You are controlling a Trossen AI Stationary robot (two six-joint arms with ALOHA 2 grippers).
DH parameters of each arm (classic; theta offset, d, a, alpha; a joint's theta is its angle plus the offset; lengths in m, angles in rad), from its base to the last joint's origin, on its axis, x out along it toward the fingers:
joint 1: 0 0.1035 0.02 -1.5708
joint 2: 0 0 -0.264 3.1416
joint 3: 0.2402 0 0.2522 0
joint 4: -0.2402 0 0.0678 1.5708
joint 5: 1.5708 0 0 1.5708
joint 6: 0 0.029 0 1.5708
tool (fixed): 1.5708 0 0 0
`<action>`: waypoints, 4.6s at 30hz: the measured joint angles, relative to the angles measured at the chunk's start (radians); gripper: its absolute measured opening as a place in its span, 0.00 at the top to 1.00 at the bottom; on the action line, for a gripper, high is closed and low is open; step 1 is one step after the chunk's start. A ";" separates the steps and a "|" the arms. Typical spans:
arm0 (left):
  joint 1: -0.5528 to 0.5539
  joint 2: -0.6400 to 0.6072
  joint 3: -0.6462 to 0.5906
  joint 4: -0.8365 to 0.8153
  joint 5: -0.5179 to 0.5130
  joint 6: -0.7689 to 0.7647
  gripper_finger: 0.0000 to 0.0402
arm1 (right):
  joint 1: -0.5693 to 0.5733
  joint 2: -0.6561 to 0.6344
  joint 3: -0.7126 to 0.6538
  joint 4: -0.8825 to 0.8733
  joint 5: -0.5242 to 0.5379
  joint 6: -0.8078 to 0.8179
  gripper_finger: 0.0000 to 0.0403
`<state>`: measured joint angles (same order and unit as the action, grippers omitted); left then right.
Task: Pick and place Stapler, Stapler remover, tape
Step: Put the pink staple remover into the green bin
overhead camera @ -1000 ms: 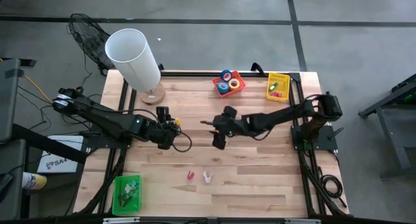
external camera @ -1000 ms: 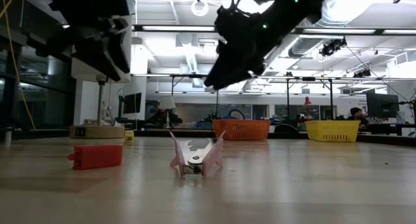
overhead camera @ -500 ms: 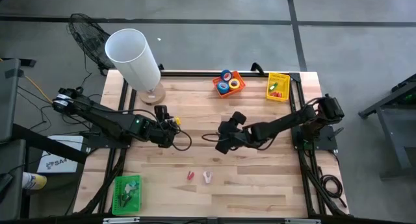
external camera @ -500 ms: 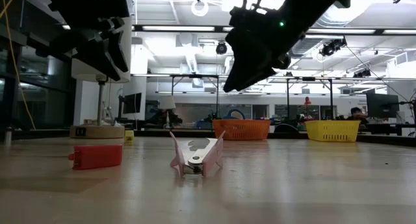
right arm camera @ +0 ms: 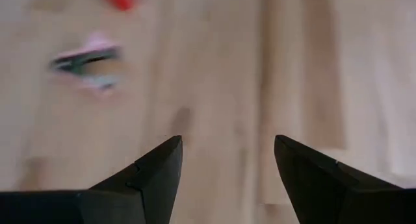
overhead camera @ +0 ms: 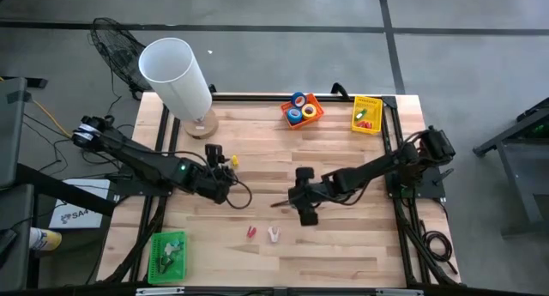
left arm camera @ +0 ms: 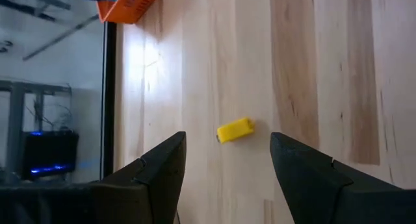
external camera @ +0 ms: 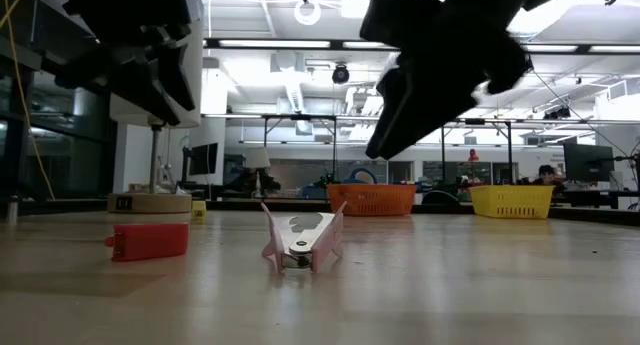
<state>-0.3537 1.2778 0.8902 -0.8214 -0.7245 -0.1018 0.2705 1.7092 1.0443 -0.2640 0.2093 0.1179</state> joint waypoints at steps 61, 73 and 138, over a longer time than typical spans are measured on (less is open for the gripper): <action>-0.087 0.001 -0.002 -0.019 0.060 -0.005 0.46 | 0.136 0.321 0.000 0.546 -0.113 -0.256 0.43; -0.087 0.001 -0.002 -0.019 0.060 -0.005 0.46 | 0.135 0.321 0.000 0.538 -0.153 -0.257 0.66; -0.093 0.029 -0.001 0.250 0.070 0.252 0.46 | 0.127 0.241 0.001 0.676 0.354 -0.377 0.84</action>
<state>-0.4465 1.3070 0.8890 -0.5718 -0.6544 0.1501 0.3978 1.9503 1.0451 0.4122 0.5630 -0.2586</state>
